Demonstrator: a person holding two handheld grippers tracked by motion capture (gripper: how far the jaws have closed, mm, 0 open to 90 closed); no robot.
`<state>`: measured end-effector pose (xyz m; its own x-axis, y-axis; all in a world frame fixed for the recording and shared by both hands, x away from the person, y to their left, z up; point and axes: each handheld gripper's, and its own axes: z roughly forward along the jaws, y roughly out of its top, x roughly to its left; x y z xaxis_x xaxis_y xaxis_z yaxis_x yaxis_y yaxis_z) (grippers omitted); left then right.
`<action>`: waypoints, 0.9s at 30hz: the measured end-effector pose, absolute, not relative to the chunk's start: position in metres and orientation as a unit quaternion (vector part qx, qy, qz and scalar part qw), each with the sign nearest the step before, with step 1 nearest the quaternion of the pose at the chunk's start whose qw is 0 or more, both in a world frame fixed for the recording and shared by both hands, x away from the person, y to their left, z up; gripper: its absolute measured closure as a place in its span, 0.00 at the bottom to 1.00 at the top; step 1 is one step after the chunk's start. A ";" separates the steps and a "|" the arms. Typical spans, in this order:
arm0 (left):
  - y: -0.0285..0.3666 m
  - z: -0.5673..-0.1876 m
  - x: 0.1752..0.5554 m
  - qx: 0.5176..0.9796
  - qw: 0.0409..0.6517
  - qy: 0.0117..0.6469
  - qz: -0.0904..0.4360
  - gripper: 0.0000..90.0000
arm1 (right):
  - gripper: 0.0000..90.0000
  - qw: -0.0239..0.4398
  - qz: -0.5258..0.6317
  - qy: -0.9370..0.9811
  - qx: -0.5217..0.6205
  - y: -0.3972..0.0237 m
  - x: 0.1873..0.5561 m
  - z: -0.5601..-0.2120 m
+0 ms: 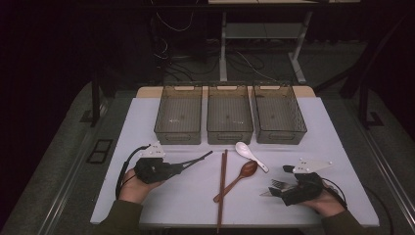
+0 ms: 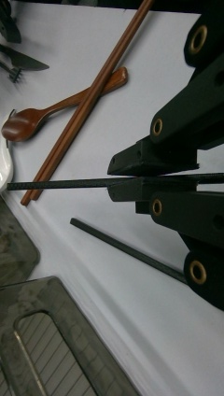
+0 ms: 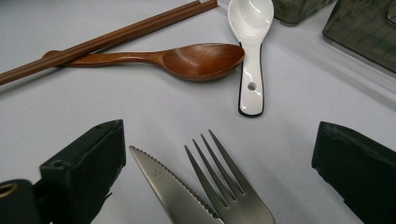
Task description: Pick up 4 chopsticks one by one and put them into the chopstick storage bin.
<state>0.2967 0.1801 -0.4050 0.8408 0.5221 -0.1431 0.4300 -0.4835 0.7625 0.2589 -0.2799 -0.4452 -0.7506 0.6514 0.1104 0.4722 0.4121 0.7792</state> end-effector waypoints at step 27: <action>0.182 -0.385 0.324 0.830 0.454 0.318 0.068 0.95 | 0.03 0.104 0.425 0.833 0.338 -0.281 0.260 -0.445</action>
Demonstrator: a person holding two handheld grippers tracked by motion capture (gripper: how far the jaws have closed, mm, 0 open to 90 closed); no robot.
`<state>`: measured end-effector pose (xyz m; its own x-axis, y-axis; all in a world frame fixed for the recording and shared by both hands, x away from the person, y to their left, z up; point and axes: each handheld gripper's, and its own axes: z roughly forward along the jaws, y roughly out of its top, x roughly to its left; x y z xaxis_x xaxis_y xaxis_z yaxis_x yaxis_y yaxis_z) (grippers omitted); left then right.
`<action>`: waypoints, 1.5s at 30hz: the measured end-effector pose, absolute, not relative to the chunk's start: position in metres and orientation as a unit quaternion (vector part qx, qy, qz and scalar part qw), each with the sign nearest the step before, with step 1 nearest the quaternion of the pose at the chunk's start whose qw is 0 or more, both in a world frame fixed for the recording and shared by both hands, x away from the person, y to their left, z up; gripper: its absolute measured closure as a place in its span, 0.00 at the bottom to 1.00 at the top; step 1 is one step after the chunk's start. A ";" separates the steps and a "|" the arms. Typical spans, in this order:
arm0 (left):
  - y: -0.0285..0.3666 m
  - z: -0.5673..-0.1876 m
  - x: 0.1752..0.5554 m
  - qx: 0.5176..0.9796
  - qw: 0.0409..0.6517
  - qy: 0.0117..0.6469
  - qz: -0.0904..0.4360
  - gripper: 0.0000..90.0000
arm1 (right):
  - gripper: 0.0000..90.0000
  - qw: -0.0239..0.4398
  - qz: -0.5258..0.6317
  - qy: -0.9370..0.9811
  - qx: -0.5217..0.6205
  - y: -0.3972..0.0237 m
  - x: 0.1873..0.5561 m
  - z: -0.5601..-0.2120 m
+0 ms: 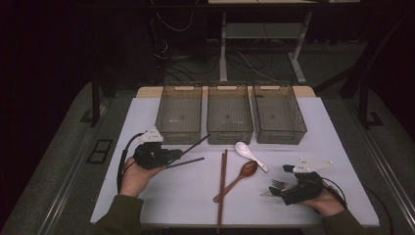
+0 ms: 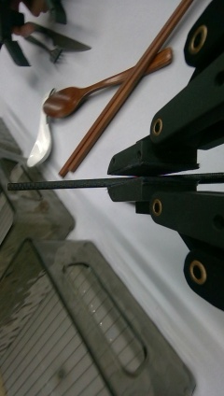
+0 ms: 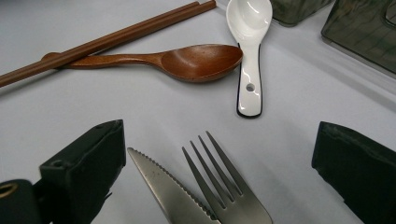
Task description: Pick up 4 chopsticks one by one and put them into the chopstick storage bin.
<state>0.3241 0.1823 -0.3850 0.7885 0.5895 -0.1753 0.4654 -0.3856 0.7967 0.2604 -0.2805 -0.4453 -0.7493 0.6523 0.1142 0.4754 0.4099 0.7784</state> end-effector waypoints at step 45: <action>0.171 -0.359 0.418 0.807 0.443 0.372 0.117 0.95 | 0.03 0.101 0.426 0.832 0.339 -0.281 0.261 -0.445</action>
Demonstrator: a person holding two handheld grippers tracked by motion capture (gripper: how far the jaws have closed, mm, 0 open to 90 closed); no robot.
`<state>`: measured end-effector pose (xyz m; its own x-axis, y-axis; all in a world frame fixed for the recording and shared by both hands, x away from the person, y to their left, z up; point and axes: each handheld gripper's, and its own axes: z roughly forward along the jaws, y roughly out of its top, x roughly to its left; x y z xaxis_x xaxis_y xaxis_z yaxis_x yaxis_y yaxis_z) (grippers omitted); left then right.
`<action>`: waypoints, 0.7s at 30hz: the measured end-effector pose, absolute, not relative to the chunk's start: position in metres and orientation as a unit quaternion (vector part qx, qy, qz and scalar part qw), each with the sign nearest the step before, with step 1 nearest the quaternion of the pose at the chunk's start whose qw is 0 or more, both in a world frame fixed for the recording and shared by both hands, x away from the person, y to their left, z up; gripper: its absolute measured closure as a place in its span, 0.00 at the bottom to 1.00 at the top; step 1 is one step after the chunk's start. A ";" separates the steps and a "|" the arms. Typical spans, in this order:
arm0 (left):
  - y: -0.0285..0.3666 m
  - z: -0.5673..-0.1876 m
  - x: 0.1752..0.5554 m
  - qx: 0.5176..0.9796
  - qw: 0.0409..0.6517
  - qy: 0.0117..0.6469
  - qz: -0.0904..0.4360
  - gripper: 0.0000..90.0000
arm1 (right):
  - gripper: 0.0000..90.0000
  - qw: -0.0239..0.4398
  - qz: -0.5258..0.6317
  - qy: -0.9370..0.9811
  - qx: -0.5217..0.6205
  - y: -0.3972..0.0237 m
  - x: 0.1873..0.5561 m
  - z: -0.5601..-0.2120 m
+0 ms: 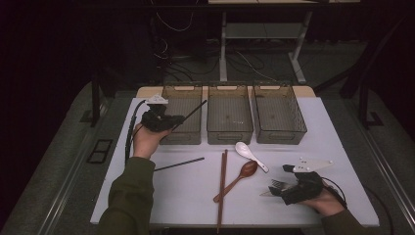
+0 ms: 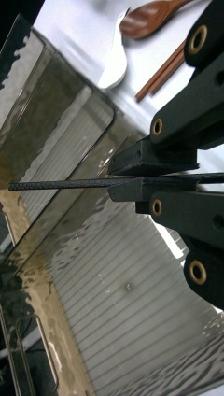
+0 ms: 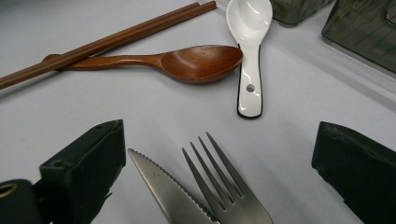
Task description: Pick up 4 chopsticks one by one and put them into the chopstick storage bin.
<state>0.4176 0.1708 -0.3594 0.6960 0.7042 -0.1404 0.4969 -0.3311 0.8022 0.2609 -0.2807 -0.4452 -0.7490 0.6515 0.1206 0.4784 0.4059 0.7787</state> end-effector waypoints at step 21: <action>0.169 -0.357 0.470 0.784 0.434 0.417 0.151 0.95 | 0.03 0.101 0.428 0.832 0.339 -0.281 0.261 -0.445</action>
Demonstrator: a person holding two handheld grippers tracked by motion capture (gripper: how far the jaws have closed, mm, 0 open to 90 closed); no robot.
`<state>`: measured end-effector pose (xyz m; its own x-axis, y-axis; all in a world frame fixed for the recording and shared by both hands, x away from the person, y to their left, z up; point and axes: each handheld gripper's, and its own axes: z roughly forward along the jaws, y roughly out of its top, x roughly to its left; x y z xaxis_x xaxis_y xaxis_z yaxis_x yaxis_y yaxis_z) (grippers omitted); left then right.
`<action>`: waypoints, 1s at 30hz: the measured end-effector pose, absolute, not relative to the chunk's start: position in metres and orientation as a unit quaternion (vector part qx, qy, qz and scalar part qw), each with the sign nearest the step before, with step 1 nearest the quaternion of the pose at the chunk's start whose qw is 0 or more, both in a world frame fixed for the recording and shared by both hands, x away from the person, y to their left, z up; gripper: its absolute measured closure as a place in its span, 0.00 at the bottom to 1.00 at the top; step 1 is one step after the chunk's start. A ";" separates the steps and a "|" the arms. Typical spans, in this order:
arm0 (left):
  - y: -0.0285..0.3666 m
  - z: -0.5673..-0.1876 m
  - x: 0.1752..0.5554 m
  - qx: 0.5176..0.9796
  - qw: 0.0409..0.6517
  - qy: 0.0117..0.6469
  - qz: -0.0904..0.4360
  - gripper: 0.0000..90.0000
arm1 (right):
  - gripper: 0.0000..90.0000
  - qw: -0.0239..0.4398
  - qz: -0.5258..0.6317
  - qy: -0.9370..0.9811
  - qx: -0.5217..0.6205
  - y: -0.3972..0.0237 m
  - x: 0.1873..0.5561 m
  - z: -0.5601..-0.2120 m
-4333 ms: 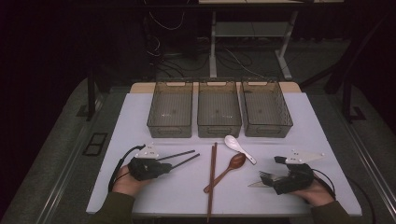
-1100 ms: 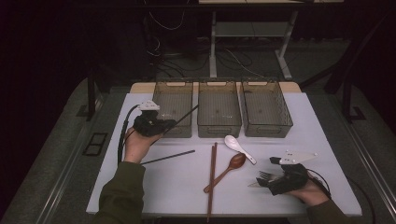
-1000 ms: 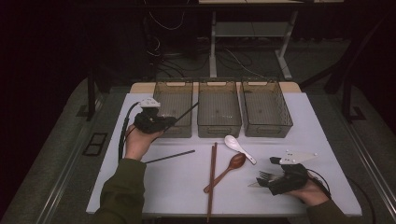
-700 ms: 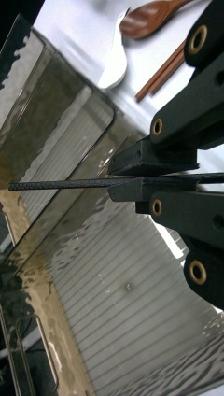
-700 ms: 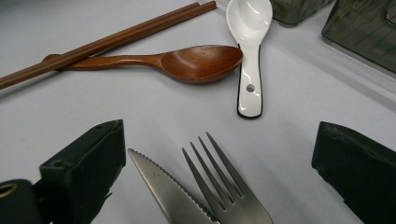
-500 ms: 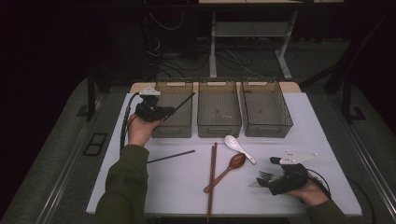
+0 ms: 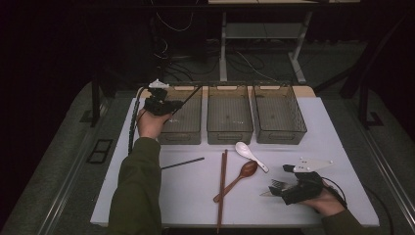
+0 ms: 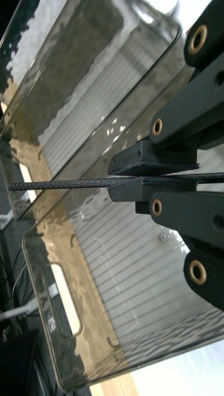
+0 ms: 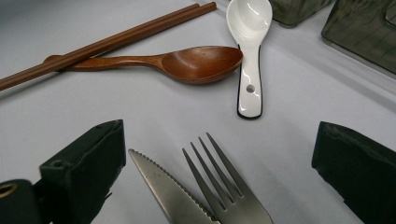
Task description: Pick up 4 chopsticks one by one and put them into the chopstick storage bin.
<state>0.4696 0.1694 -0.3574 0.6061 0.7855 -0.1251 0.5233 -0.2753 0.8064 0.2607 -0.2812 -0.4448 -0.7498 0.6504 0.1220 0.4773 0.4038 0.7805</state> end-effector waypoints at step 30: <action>0.167 -0.377 0.492 0.777 0.400 0.458 0.164 0.68 | 0.03 0.099 0.429 0.832 0.338 -0.282 0.260 -0.445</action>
<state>0.4917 0.1667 -0.3773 0.5269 0.8426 -0.1112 0.5797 -0.2606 0.7720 0.2604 -0.2816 -0.4445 -0.7516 0.6476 0.1255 0.4775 0.4028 0.7809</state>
